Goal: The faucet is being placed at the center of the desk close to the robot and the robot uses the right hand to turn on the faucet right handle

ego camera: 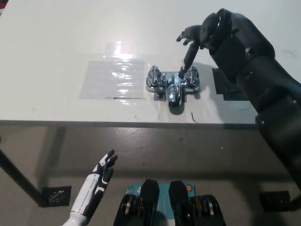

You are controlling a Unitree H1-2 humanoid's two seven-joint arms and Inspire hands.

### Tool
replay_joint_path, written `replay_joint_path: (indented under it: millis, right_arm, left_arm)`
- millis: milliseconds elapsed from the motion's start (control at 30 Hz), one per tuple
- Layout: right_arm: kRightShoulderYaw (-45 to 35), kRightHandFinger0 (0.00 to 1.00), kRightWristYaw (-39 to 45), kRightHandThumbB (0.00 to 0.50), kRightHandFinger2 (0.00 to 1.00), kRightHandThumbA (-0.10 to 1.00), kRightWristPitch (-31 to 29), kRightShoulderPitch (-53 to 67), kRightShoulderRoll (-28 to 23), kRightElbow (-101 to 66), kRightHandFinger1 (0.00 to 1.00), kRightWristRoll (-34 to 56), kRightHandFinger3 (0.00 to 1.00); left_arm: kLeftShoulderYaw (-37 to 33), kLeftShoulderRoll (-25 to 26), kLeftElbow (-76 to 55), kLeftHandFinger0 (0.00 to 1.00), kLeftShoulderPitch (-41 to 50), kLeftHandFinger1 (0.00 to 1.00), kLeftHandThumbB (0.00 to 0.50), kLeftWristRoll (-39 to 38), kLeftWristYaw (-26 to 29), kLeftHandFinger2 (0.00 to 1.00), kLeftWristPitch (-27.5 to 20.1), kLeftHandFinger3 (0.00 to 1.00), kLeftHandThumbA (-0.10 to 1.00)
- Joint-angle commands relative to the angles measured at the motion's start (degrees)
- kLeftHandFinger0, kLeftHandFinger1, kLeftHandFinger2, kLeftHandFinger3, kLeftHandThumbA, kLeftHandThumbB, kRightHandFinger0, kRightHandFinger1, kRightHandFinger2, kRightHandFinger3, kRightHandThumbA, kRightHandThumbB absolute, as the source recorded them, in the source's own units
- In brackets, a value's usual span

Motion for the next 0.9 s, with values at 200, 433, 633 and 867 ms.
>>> replay_joint_path:
  millis: [200,433,633,867]
  right_arm:
    - [2.3,1.0,-9.6,0.225,1.0,1.0,-0.5,-1.5,1.1,-0.6,1.0,-3.6,1.0]
    - [4.9,1.0,-10.6,0.218,1.0,1.0,-1.0,-0.9,1.0,-1.4,1.0,-5.7,1.0]
    - [6.6,1.0,-10.3,0.173,1.0,1.0,-3.0,-1.0,1.4,-0.7,1.0,-6.2,1.0]
    - [5.5,1.0,-10.0,0.181,1.0,1.0,-1.7,-1.0,2.2,0.0,1.0,-4.9,1.0]
  left_arm:
    - [0.1,0.5,-1.5,1.0,-0.5,1.0,0.169,-0.3,-0.8,1.0,0.0,1.0,1.0]
    - [0.1,0.4,-1.7,1.0,-0.6,1.0,0.162,-0.4,-0.8,1.0,-0.3,1.0,1.0]
    - [0.1,0.4,-2.1,1.0,-0.8,1.0,0.168,0.3,-0.8,1.0,0.4,1.0,1.0]
    - [0.4,0.3,-1.8,1.0,-1.2,1.0,0.184,-0.4,-0.8,1.0,0.0,1.0,1.0]
